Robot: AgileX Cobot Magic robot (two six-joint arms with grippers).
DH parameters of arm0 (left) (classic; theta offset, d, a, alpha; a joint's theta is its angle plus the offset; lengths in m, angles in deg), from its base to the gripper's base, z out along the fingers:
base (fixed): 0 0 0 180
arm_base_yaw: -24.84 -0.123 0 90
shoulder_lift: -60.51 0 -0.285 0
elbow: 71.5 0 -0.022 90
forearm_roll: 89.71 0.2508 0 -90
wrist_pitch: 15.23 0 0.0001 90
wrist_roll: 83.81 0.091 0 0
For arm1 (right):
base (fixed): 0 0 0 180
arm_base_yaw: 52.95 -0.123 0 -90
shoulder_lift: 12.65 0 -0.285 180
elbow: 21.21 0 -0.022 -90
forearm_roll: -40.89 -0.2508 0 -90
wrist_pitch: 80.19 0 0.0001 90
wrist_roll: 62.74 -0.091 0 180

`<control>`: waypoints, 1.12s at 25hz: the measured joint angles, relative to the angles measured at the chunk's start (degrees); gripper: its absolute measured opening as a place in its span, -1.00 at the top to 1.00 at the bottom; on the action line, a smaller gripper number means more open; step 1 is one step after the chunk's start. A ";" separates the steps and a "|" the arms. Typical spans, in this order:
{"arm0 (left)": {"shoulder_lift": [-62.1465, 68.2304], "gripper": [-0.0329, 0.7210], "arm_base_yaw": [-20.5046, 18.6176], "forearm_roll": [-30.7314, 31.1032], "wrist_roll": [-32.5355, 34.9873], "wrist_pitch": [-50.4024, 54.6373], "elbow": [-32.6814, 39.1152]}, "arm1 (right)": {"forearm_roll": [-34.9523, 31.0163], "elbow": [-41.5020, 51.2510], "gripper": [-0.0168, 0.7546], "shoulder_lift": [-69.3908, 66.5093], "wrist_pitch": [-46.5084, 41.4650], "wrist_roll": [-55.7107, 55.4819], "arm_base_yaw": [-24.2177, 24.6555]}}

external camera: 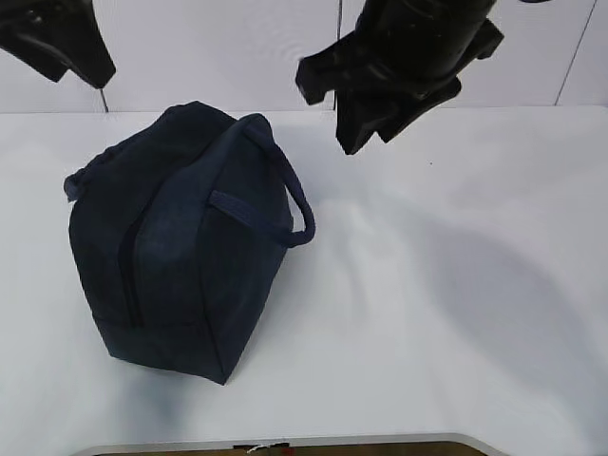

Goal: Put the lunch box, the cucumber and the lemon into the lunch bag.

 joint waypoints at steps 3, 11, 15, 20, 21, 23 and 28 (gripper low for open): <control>-2.99 -0.18 0.00 0.81 -0.42 0.10 1.72 | 0.23 0.00 0.14 2.01 -0.12 0.05 0.00; -13.29 -0.05 0.00 1.46 -0.68 0.23 9.94 | 0.13 1.27 0.14 9.85 -0.34 0.14 0.00; -18.88 0.12 0.00 1.70 -0.68 0.23 12.09 | 0.13 4.74 0.14 14.93 -0.46 0.61 0.00; -26.26 0.21 0.00 1.70 -0.68 0.32 15.09 | 0.35 11.04 0.14 21.85 -0.58 2.43 0.00; -27.92 0.22 0.00 1.70 -0.68 0.32 15.78 | 0.50 12.32 0.14 23.00 -0.58 2.57 0.00; -30.96 0.23 0.00 1.70 -0.68 0.32 17.69 | 1.35 14.62 0.14 25.68 -0.69 2.94 0.00; -38.82 0.23 0.00 1.70 -0.68 0.44 22.86 | 3.71 20.63 0.14 31.68 -0.81 3.87 0.00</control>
